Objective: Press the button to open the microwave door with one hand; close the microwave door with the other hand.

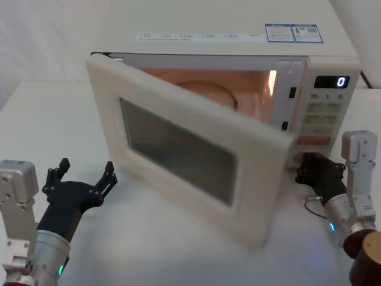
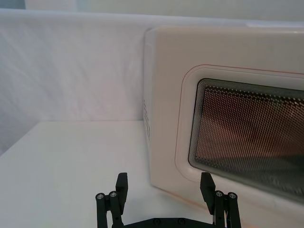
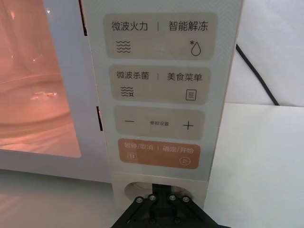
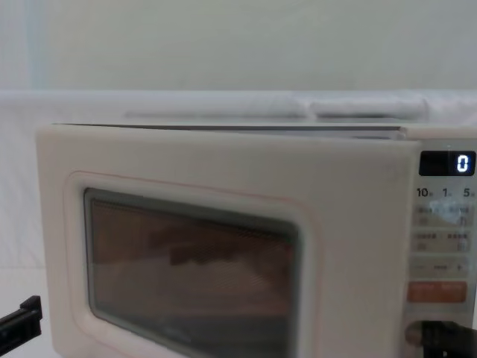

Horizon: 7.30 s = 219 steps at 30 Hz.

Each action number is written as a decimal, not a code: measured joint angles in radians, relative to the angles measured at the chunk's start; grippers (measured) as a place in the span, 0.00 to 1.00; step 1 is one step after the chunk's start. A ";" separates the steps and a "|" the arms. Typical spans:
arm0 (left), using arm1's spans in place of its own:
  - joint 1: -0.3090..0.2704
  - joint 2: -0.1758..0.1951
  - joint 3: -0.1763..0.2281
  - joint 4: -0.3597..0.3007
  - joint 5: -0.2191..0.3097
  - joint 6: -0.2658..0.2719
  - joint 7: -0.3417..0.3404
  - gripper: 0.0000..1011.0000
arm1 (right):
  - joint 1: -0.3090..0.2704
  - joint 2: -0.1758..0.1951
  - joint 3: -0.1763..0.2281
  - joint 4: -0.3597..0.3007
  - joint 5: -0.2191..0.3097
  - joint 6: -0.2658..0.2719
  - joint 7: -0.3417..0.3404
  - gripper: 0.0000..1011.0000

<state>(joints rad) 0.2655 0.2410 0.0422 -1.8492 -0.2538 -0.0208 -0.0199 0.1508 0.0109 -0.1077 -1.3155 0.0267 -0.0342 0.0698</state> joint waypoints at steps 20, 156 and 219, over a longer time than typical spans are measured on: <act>0.000 0.000 0.000 0.000 0.000 0.000 0.000 0.99 | -0.120 0.062 -0.011 -0.155 0.002 0.024 0.047 0.00; 0.000 0.000 0.000 0.000 0.000 0.000 0.000 0.99 | -0.264 0.158 0.050 -0.303 0.045 -0.081 0.085 0.99; 0.000 0.000 0.000 0.000 0.000 0.000 0.000 0.00 | -0.264 0.158 0.050 -0.303 0.045 -0.081 0.085 0.99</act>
<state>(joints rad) 0.2655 0.2409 0.0421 -1.8492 -0.2538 -0.0208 -0.0199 -0.1129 0.1692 -0.0576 -1.6185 0.0716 -0.1148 0.1545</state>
